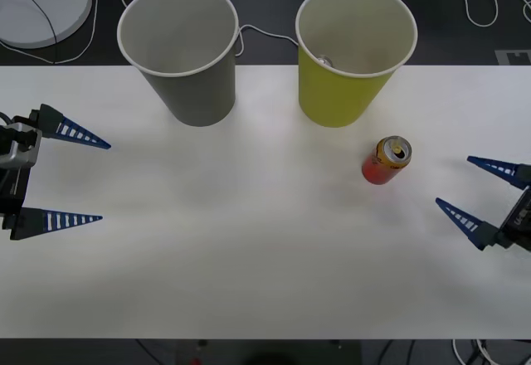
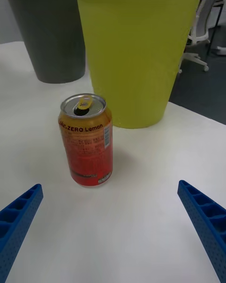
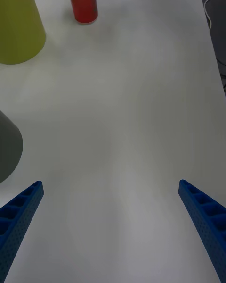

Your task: Put the can into the green bin and the plastic bottle into the gray bin

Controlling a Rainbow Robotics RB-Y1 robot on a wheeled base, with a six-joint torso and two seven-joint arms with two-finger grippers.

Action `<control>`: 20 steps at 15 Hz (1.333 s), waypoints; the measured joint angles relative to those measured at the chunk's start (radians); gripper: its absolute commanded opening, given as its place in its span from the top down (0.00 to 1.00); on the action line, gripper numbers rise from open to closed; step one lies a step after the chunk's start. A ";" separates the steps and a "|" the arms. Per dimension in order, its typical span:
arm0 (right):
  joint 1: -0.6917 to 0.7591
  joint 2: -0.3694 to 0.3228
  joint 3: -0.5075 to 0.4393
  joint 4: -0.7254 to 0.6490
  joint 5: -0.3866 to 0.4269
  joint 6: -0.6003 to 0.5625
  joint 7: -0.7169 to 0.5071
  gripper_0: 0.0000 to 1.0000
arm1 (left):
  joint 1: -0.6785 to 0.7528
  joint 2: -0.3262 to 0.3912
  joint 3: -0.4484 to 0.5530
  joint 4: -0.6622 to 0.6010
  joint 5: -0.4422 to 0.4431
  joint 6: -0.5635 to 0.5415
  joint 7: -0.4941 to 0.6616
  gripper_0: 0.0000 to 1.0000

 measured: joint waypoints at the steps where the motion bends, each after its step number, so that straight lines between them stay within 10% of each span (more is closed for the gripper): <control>1: 0.000 0.001 0.019 -0.002 -0.020 0.013 0.016 0.00 | 0.000 0.000 0.000 0.000 0.000 0.000 0.000 0.00; 20: -0.128 0.199 0.111 -0.010 0.045 0.239 0.087 0.00 | 0.000 0.000 0.000 0.000 0.000 0.000 0.000 0.00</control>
